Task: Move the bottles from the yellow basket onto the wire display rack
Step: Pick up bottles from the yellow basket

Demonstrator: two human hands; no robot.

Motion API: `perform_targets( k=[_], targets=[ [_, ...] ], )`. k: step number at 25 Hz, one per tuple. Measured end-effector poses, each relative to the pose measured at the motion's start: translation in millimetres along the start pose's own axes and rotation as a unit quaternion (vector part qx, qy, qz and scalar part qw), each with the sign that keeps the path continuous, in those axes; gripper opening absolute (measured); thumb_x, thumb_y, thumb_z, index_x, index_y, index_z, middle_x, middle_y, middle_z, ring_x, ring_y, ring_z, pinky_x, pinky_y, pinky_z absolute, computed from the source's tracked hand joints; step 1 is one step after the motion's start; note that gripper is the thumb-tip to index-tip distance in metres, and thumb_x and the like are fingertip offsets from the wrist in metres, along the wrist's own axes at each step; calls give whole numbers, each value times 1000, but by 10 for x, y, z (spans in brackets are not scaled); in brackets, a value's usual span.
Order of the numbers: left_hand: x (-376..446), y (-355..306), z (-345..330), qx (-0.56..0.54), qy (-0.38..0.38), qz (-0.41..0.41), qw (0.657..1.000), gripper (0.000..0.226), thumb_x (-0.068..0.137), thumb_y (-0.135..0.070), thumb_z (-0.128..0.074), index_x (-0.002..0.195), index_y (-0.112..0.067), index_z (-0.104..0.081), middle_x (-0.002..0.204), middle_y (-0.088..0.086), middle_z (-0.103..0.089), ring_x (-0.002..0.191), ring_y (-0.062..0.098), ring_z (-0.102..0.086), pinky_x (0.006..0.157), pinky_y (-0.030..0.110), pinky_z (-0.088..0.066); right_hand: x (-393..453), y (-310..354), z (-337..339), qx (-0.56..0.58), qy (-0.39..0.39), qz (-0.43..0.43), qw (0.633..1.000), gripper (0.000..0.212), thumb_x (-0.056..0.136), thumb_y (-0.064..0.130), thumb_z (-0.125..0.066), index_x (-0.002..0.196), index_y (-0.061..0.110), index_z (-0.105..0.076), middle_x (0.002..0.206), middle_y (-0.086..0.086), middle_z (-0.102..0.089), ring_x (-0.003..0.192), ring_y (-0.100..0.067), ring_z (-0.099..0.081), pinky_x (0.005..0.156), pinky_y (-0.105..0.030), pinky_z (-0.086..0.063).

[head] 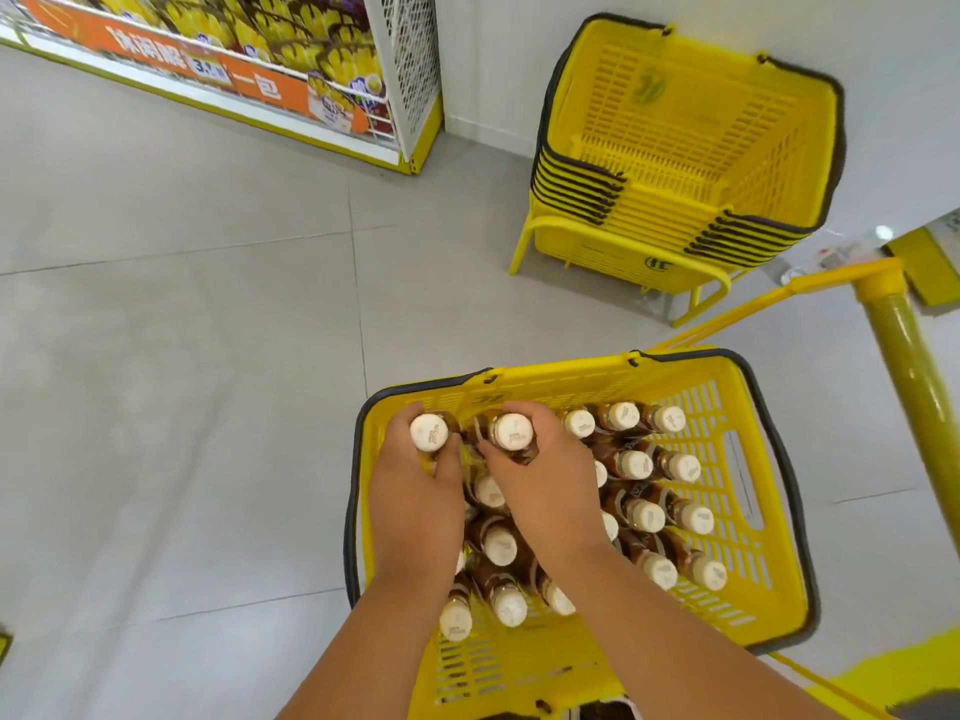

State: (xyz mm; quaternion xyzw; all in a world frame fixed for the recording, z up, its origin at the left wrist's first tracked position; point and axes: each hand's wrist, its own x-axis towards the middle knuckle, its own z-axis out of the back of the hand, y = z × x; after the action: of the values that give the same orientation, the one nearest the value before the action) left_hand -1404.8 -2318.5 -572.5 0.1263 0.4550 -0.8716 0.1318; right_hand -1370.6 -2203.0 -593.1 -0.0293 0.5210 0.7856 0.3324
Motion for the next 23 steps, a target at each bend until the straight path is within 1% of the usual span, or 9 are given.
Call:
perform_targets(
  k=[2,5,8,10,14,16,19,21,23],
  targets=[
    [-35,-237,177,1,7,-28,1000,24,97,-31,-65,118,-35,-54,102,-19,-64,94,-1,-62,69,6,-42,-66,219,220,16,-16,13,1000,27,87,28,-81,110,34,-67,95,20,-72,93,7,-65,77,-13,-52],
    [-120,-703,493,-1,23,-62,998,28,95,-31,-69,117,-33,-53,103,-14,-66,93,9,-62,73,18,-45,-208,696,603,13,-46,54,997,25,84,28,-83,105,28,-69,92,16,-73,90,2,-66,77,-18,-53],
    [-242,-1279,883,-14,34,-89,995,27,90,-29,-74,111,-33,-57,93,-22,-65,88,3,-60,69,6,-42,-403,1301,1040,21,-68,80,994,29,82,29,-85,105,30,-67,94,17,-71,92,5,-64,78,-15,-50],
    [-345,-1667,1175,-28,33,-126,991,27,89,-30,-76,111,-33,-61,95,-21,-67,91,2,-62,72,6,-42,-559,1712,1352,27,-77,98,992,34,81,28,-86,109,30,-66,98,18,-71,94,3,-65,81,-17,-51],
    [-562,-2586,1867,-67,76,-187,977,29,92,-27,-73,117,-32,-61,106,-14,-69,103,6,-65,87,25,-52,-919,2621,1986,33,-90,141,985,34,81,29,-86,108,30,-67,103,15,-72,100,-5,-65,87,-31,-55],
    [-643,-3020,2212,-76,103,-209,969,35,92,-26,-72,122,-36,-58,112,-10,-69,106,11,-65,91,32,-53,-1086,3072,2258,34,-102,168,980,35,80,28,-87,110,28,-69,104,12,-73,101,-9,-67,90,-35,-56],
    [-769,-3575,2718,-96,99,-251,958,41,90,-27,-74,120,-42,-51,116,-10,-68,108,13,-65,94,37,-52,-1338,3690,2620,51,-119,208,970,33,78,22,-88,103,34,-70,99,14,-74,97,-8,-69,90,-30,-56],
    [-833,-3853,3022,-112,90,-271,952,40,89,-25,-76,119,-37,-53,115,-9,-69,108,12,-65,94,35,-52,-1486,4066,2833,58,-118,227,965,33,77,17,-88,94,38,-70,93,15,-75,89,-4,-70,86,-25,-55],
    [-956,-4088,3357,-127,93,-294,943,36,89,-21,-76,117,-33,-57,109,-11,-71,104,8,-66,91,31,-51,-1688,4398,3043,74,-108,240,962,30,78,12,-87,93,34,-72,91,10,-77,83,-4,-69,81,-23,-55]
  ],
)
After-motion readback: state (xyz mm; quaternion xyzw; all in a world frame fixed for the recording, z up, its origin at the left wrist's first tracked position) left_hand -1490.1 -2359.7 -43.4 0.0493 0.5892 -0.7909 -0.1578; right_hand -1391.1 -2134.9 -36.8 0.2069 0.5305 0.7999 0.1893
